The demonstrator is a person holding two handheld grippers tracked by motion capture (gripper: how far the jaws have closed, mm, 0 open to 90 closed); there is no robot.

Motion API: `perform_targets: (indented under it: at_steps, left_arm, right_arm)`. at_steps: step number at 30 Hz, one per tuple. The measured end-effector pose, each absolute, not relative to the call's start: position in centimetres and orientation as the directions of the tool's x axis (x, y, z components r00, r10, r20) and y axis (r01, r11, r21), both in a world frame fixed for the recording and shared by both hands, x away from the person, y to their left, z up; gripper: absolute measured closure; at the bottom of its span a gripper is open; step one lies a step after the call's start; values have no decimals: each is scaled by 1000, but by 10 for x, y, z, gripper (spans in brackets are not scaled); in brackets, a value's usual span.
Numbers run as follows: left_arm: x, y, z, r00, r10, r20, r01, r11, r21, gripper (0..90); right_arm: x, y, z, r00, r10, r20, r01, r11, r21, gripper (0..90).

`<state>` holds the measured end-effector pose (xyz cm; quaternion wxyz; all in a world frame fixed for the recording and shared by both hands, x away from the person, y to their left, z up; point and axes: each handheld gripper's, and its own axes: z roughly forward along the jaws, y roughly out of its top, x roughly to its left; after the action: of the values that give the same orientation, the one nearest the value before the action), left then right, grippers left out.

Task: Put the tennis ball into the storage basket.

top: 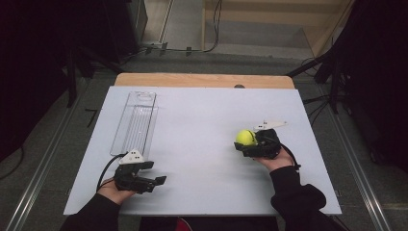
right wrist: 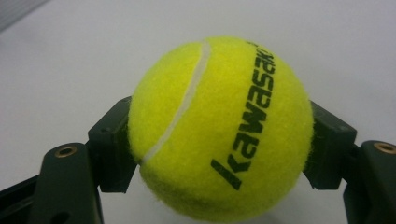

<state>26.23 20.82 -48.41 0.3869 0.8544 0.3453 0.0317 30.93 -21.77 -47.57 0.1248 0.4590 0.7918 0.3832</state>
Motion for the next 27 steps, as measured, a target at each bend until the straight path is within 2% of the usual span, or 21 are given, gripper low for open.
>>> perform_targets:
  at_steps: [27]
  left_arm:
    - [262,208,-484,759,615,-214,566,-461,683,226]
  right_arm:
    - [305,-205,-467,-593,786,173,612,302,731,238]
